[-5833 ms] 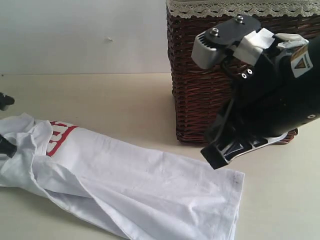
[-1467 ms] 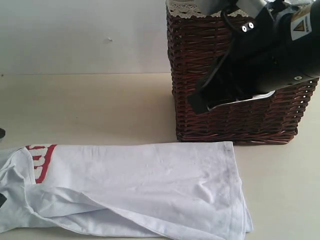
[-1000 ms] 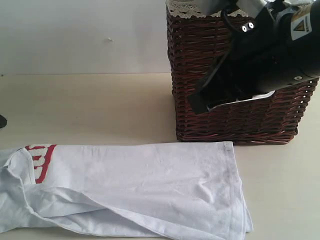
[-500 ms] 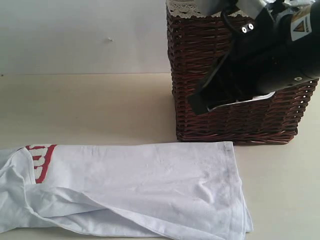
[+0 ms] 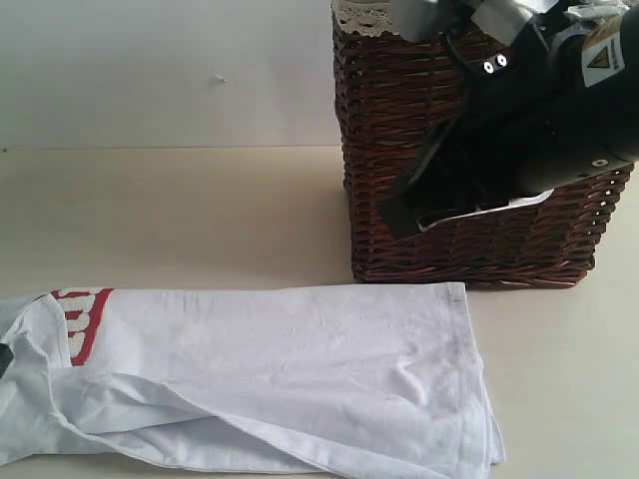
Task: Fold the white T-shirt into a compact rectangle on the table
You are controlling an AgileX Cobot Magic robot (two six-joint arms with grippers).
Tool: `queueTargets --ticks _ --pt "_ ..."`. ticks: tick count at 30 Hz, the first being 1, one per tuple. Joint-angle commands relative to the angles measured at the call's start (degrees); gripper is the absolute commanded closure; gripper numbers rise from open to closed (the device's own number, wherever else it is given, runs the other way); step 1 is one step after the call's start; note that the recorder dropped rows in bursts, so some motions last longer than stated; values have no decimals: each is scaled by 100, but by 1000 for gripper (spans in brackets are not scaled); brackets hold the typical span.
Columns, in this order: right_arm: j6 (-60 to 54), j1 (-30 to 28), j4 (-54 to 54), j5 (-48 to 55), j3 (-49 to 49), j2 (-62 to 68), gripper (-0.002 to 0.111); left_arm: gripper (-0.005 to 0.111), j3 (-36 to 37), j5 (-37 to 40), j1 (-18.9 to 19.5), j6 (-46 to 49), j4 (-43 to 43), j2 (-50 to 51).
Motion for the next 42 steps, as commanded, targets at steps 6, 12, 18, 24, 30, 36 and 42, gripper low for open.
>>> queueTargets --ticks 6,12,18,24,30,36,42 --pt "-84 12 54 1 -31 -35 108 41 764 24 -479 -1550 1464 615" --pt "-84 12 54 13 -31 -35 108 96 482 180 -479 -1655 1748 918" --pt "-84 12 62 0 -31 -35 108 103 19 235 -479 -1823 2269 918" --pt "-84 12 76 -10 -31 -35 108 104 -43 -611 -479 -1730 2391 992" --pt "-84 12 76 -10 -31 -35 108 107 -125 -635 -468 -2567 3453 1342" --pt "-84 12 76 -10 -31 -35 108 107 -220 -250 -408 -2964 4055 1424" --pt "-84 12 76 13 -31 -35 108 103 -220 -673 -138 -2966 3668 1424"
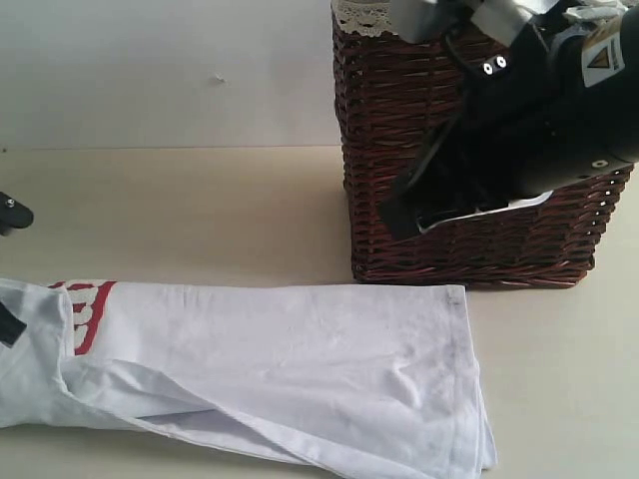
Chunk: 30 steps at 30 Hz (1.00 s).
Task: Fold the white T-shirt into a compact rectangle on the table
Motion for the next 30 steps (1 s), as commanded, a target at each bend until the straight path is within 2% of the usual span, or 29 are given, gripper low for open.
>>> queueTargets --ticks 1,4,6,14,20,22,23,24,26,30 --pt "-46 12 22 -8 -31 -35 108 99 -49 -193 142 -135 -37 1" --pt "-46 12 22 21 -31 -35 108 80 -63 -179 142 -328 179 1" --pt "-46 12 22 33 -31 -35 108 72 -63 -202 142 -646 413 1" --pt "-46 12 35 32 -31 -35 108 72 -63 29 158 -1743 1492 1" --pt "-46 12 35 32 -31 -35 108 72 -104 -270 434 -1768 1301 -12" --pt "-46 12 35 44 -31 -35 108 70 -323 -622 423 -1528 590 -22" --pt "-46 12 35 44 -31 -35 108 67 -359 -758 423 -1351 383 -22" --pt "-46 12 45 55 -31 -35 108 57 -376 -805 423 -1297 317 -22" --pt "-46 12 45 55 -31 -35 108 48 -386 -629 423 -1327 389 -22" --pt "-46 12 45 67 -31 -35 108 56 -504 -342 423 -1490 501 -79"
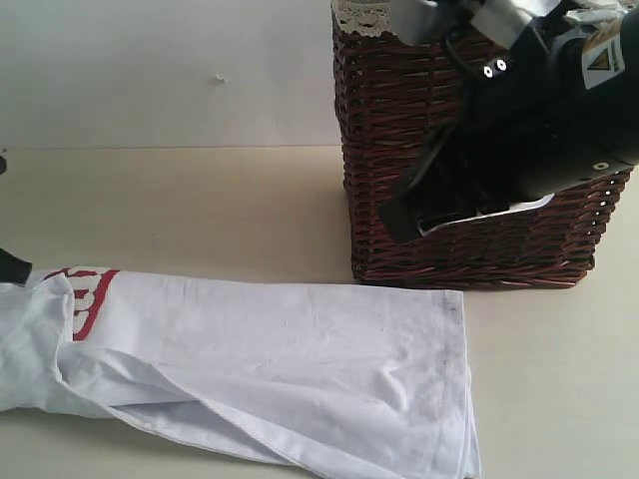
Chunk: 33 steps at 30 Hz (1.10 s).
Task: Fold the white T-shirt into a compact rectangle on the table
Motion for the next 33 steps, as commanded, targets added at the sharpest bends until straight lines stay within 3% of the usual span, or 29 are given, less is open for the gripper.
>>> queueTargets --ticks 1,2,3,5,6,10,13,15,18,20,21,23,26,33 --pt "-46 12 8 2 -31 -35 108 63 -161 58 5 -155 -70 -197" --pt "-46 12 8 2 -31 -35 108 69 -161 -86 5 -26 -257 -261" --pt "-46 12 23 3 -31 -35 108 87 -146 -506 5 865 -906 -321" --pt "-46 12 23 3 -31 -35 108 106 -78 -827 5 1941 -1564 -269" --pt "-46 12 23 3 -31 -35 108 107 -8 -914 5 2623 -2093 -106" --pt "-46 12 24 27 -31 -35 108 107 2 -1099 -20 3185 -2739 696" --pt "-46 12 24 27 -31 -35 108 107 -11 -1046 -20 3213 -2747 1231" --pt "-46 12 24 27 -31 -35 108 107 -160 -474 -34 3213 -2757 1635" --pt "-46 12 24 27 -31 -35 108 107 -372 -206 -100 3223 -3034 1525" --pt "-46 12 24 50 -31 -35 108 107 -396 -172 -223 3972 -3721 1281" --pt "-46 12 24 50 -31 -35 108 107 -396 166 -286 4875 -4531 1233" --pt "-46 12 24 60 -31 -35 108 107 -396 882 -344 5594 -5128 1282" --pt "-46 12 24 70 -31 -35 108 107 -342 1113 -362 5592 -5095 1250" --pt "-61 12 24 82 -31 -35 108 107 -289 242 -362 5272 -4917 692"
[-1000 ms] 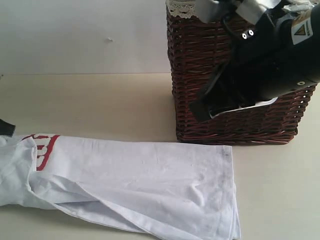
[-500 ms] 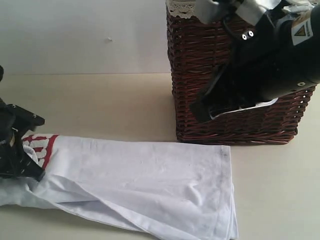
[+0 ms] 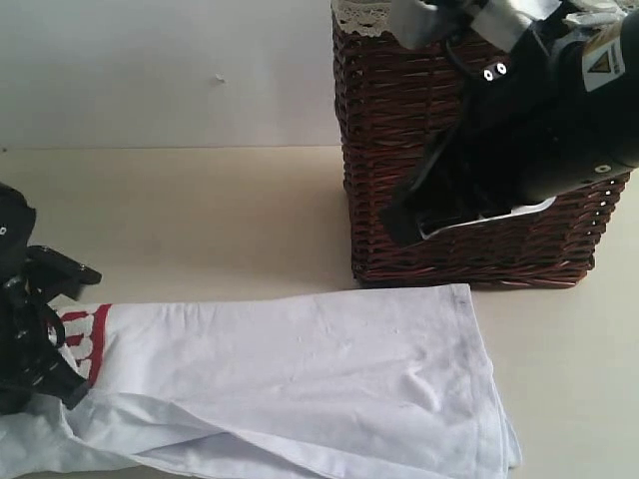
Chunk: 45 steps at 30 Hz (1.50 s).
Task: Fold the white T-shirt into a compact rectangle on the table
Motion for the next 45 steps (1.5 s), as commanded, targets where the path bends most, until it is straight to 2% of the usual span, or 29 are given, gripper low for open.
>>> queueTargets --ticks 1,6,9,12,14,20,26,32,39,41,45 --pt "-73 12 1 5 -31 -35 108 107 36 -586 -27 -139 -133 -419" --pt "-72 12 1 57 -31 127 108 107 36 -1062 -27 -151 -179 -1127" --pt "-72 12 62 55 -31 289 108 107 36 -1016 -72 284 -860 -1458" --pt "-240 12 300 55 -31 384 108 107 80 -768 -285 1026 -1561 -1449" --pt "-326 12 395 55 -31 399 108 107 208 -918 -530 1252 -1774 -1303" --pt "-422 12 453 103 -31 399 108 107 292 -1307 -1029 1126 -1812 -597" --pt "-422 12 453 103 -31 399 108 107 281 -544 -1327 1308 -1820 -227" --pt "-421 12 434 92 -31 409 108 107 171 -360 -1392 1310 -1809 -449" --pt "-421 12 362 66 -31 472 108 107 111 -770 -1392 1120 -1797 -1010" --pt "-329 12 162 66 -31 566 108 107 111 -753 -1392 1097 -1797 -1021" --pt "583 12 -704 58 43 1087 108 107 122 -710 -1392 1097 -1675 -1010"
